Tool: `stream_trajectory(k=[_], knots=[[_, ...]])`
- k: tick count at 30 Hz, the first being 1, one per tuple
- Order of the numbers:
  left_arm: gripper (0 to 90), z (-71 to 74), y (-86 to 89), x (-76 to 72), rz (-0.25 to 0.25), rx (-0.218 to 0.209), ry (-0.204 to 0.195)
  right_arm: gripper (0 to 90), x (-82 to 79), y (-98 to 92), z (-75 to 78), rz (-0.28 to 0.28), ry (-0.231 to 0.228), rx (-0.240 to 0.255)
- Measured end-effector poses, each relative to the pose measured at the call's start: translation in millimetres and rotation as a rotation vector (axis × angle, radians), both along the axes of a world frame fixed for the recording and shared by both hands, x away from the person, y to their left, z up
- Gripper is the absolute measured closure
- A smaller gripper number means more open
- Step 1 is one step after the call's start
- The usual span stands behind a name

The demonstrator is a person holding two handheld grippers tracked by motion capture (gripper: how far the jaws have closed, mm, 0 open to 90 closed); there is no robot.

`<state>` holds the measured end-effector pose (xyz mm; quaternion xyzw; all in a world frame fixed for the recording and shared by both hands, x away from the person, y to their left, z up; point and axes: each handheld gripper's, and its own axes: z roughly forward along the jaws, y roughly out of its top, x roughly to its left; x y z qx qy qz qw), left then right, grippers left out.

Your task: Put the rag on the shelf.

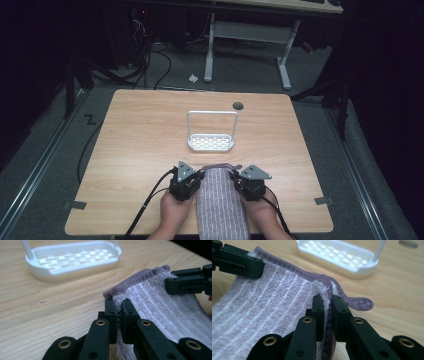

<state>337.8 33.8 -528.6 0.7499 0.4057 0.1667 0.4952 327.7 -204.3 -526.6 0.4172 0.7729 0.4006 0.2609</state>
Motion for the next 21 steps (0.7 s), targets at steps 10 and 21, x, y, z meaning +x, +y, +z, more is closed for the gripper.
stream_trajectory(k=[10,21], knots=[[85.4,37.0,8.8,-27.8,0.026,-0.080,-0.153,82.1,-29.1,7.1,34.6,0.028,-0.211,0.021],[85.6,80.3,12.6,-30.9,0.019,-0.136,-0.249,82.1,-29.5,4.5,74.2,0.025,-0.317,0.074]])
